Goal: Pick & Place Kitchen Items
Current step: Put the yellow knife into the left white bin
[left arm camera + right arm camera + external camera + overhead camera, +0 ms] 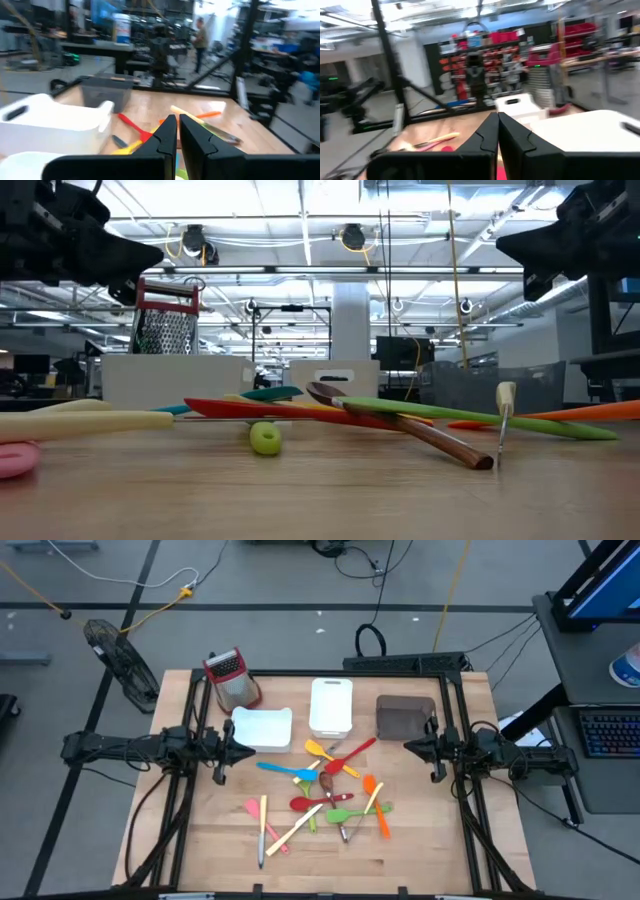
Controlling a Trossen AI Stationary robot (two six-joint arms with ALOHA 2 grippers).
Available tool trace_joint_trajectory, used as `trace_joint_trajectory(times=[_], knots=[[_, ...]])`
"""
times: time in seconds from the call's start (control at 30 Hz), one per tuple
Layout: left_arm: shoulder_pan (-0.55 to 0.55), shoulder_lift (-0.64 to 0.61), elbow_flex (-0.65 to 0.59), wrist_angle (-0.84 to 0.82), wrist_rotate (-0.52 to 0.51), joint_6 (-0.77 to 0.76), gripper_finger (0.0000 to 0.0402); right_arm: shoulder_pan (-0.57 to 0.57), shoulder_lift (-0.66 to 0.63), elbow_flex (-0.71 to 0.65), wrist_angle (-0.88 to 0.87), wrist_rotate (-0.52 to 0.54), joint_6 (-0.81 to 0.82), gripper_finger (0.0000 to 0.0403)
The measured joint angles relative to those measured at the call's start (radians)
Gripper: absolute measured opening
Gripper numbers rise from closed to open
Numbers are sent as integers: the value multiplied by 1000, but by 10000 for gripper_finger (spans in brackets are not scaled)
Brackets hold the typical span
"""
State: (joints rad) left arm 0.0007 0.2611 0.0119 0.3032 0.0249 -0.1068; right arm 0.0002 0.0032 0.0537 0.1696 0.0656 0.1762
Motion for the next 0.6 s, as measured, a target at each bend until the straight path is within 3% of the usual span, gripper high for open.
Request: trace_joint_trajectory(times=[0.23, 0.33, 0.6], knots=[[0, 0, 0, 2, -57, 31, 24, 0, 0, 0, 7, 12, 5, 4], [0, 0, 0, 2, -113, 22, 24, 0, 0, 0, 29, 12, 66, 4], [0, 0, 0, 1, -123, 23, 24, 0, 17, 0, 44, 12, 269, 4]])
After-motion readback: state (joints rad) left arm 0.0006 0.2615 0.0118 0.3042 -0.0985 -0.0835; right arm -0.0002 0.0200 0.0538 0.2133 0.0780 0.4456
